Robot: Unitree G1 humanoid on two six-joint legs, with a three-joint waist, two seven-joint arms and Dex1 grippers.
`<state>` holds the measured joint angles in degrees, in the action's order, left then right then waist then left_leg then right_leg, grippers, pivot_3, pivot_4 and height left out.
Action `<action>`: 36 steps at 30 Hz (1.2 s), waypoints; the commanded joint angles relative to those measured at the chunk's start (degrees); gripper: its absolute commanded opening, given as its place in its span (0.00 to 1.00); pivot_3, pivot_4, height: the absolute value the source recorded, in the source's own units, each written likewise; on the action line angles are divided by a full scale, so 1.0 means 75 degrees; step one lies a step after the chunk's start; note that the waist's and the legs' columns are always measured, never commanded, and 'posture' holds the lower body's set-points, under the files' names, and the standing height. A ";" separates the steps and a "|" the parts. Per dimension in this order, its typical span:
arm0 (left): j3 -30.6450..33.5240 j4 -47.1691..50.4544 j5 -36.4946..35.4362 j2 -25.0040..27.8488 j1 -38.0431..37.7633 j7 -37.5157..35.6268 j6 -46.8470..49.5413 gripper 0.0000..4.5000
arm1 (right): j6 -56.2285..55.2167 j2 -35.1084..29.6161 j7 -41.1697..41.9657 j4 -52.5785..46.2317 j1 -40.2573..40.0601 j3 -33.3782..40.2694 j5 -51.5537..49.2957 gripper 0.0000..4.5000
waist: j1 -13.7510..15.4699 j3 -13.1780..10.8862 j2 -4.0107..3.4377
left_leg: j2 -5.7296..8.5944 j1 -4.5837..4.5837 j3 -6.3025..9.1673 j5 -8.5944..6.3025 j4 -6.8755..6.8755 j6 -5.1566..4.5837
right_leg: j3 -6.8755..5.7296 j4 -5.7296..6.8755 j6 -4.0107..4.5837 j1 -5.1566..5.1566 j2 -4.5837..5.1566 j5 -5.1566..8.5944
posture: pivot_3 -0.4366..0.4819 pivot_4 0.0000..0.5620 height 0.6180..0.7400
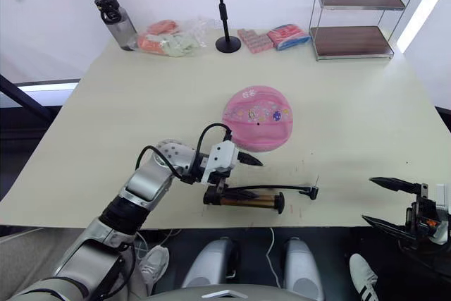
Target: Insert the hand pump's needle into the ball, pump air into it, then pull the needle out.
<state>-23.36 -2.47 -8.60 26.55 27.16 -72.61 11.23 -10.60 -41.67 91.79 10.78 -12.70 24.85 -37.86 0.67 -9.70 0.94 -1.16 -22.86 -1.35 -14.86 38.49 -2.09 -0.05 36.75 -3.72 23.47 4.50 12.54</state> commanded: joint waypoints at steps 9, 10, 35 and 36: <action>-0.0388 -0.0754 0.0635 -0.0648 0.0771 0.0575 0.0336 0.52 | -0.0268 0.0093 0.0019 -0.0033 0.0014 0.0258 -0.0129 1.00 | 0.0015 0.0000 0.0000 | 0.0002 -0.0002 0.0002 0.0000 0.0002 0.0000 | 0.0000 -0.0001 0.0000 -0.0001 0.0000 0.0000 | 0.48 0.27 1.00; -0.0436 -0.0831 0.0724 -0.0687 0.0817 0.0610 0.0323 0.52 | -0.0276 0.0092 0.0021 -0.0016 0.0032 0.0256 -0.0128 1.00 | 0.0015 0.0000 0.0000 | 0.0002 -0.0001 0.0003 0.0000 0.0002 0.0000 | 0.0000 -0.0001 0.0000 -0.0001 0.0000 0.0000 | 0.48 0.27 1.00; -0.1694 -0.1953 0.2276 -0.1562 0.1110 0.1391 0.0596 0.52 | -0.0337 -0.0040 0.0064 0.0129 0.0046 0.0364 -0.0075 1.00 | 0.0013 0.0001 -0.0002 | 0.0003 -0.0001 0.0005 0.0000 0.0002 0.0000 | 0.0000 0.0000 0.0001 -0.0001 -0.0001 0.0000 | 0.48 0.27 1.00; -0.1711 -0.2071 0.2320 -0.1625 0.1137 0.1439 0.0560 0.52 | -0.0326 -0.0038 0.0047 0.0101 0.0038 0.0364 -0.0079 1.00 | 0.0018 0.0001 -0.0002 | 0.0003 -0.0001 0.0005 0.0000 0.0002 0.0000 | 0.0000 0.0000 0.0001 -0.0001 0.0000 0.0000 | 0.48 0.27 1.00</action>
<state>-34.62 -17.08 7.88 15.45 35.20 -62.28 16.37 -12.36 -41.20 92.10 12.51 -12.24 25.68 -38.02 0.81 -9.69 0.92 -1.12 -22.87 -1.32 -14.86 38.51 -2.09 -0.05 36.75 -3.71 23.45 4.51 12.54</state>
